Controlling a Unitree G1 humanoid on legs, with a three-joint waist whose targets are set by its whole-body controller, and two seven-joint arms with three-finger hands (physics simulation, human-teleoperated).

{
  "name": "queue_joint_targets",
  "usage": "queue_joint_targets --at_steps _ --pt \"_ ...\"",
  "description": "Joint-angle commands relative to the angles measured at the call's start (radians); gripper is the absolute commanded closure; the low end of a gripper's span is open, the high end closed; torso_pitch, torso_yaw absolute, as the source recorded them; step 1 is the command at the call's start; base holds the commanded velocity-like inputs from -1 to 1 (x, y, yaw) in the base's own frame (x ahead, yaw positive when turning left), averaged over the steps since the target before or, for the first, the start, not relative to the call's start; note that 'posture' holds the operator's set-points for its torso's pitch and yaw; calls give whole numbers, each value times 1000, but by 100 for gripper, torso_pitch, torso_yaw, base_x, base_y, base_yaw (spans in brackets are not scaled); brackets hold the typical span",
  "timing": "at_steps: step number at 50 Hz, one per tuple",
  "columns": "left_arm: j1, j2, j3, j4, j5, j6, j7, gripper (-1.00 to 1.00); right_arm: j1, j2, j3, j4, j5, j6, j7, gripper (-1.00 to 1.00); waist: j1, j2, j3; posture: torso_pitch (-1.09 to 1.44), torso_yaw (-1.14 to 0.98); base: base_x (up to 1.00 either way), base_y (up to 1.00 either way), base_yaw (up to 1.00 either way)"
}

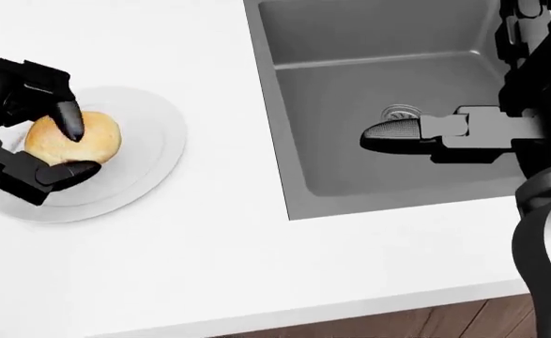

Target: Place the pastries on the plates.

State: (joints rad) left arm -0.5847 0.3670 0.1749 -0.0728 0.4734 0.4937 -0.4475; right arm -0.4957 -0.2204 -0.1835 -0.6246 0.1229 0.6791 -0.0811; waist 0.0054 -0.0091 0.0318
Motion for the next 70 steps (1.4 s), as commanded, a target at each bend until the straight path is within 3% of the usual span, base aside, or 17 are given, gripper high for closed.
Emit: queue_joint_targets --at_steps 1,7,8,10,11,12,14,24,33,41,49,52,57,62,70 --pt "-33 13 13 -35 1 -25 12 44 -25 -7 -7 -28 -5 -29 -2 -100 0 3 -24 0 0 0 0 0" --pt "-38 20 16 -45 4 -21 7 14 -23 -5 -7 -26 -8 -32 2 -100 -1 3 -25 0 0 0 0 0" --pt "-42 23 18 -47 6 -20 7 -7 -23 -6 -8 -27 -7 -30 2 -100 0 3 -25 0 0 0 0 0" --pt "-36 21 15 -54 6 -15 2 -25 -26 -8 -8 -23 -9 -33 3 -100 0 3 -26 0 0 0 0 0" --pt "-36 20 16 -56 6 -15 1 -44 -27 -6 -8 -21 -7 -33 3 -100 0 3 -25 0 0 0 0 0" --pt "-37 20 17 -59 4 -12 -2 -37 -29 -7 -6 -18 -10 -35 3 -100 0 4 -25 0 0 0 0 0" --pt "-42 21 13 -53 8 -15 -2 -100 -30 -7 -8 -13 -9 -38 4 -100 0 4 -26 0 0 0 0 0" --pt "-69 30 10 -47 26 -12 -12 -100 -41 -14 -9 -19 -4 -27 4 -100 0 3 -27 0 0 0 0 0" --pt "-103 54 46 -116 -12 47 -17 -100 -33 -9 -5 -24 -9 -28 4 -100 -1 3 -25 0 0 0 0 0" --pt "-139 95 135 -254 -247 194 46 -100 -36 -5 -3 -21 -15 -29 4 -100 -5 7 -22 0 0 0 0 0" --pt "-125 145 173 -401 -467 306 130 -100 -53 -20 -17 -47 -6 6 2 -100 -4 12 -16 0 0 0 0 0" --pt "-103 162 174 -435 -501 321 148 -100 -62 -32 -28 -59 1 22 1 -100 -4 13 -13 0 0 0 0 0" --pt "-81 177 220 -470 -572 334 193 -100 -74 -63 -63 -83 16 43 -9 -100 -4 14 -9 0 0 0 0 0" --pt "-66 232 249 -456 -616 324 224 -100 -58 -89 -92 -91 39 44 -20 -100 -4 14 -5 0 0 0 0 0" --pt "3 291 297 -476 -636 315 260 -100 -61 -161 -163 -127 88 91 -41 -100 -4 15 -1 0 0 0 0 0"
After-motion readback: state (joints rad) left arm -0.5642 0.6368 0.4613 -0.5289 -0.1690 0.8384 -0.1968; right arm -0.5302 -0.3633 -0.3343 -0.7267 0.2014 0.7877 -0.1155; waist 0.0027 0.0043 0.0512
